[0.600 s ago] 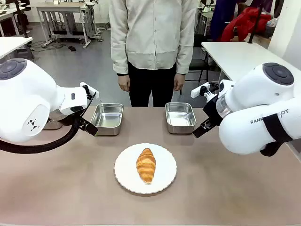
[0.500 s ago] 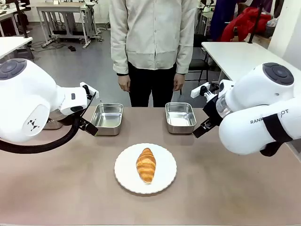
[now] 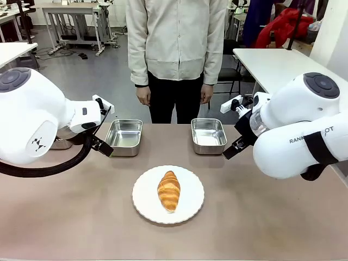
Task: Place the bread in the container.
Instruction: Place the Butter Roll into the Airtight Container indicated by the human.
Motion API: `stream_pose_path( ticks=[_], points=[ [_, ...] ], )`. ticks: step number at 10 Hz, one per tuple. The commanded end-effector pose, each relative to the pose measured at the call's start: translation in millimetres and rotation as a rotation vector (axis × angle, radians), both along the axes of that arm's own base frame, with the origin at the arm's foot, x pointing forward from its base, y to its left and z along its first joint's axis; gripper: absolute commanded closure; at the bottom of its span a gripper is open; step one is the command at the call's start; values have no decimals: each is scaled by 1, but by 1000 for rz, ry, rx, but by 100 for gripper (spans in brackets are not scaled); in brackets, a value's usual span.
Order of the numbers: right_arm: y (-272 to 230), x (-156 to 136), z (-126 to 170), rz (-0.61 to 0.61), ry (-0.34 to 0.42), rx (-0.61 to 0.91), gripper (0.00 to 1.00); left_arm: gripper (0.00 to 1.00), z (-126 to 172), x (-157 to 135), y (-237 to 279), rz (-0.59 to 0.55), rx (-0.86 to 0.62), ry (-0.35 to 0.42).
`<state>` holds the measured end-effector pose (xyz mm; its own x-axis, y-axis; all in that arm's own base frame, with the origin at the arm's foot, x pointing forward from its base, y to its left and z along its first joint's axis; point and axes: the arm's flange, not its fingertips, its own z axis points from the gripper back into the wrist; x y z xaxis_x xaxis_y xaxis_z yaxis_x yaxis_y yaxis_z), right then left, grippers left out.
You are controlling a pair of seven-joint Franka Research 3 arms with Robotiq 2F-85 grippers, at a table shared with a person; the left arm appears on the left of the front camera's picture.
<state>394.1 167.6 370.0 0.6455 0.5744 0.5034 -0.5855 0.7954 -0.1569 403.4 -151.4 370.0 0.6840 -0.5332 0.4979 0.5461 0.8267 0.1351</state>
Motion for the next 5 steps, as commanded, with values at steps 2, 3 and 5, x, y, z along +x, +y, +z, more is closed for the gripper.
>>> stream_pose_path(
  ticks=[2, 3, 5],
  points=[
    [0, 0, 0, -1, 0, 2, 0, 0, 0, 0, 0, 0, 0, 0],
    [0, 0, 0, 0, 0, 0, 0, 0, 0, 0, 0, 0, 0, 0],
    [-23, 5, 48, 22, -26, 47, 0, 0, 23, 2, 11, -24, -34, 13]
  ],
)
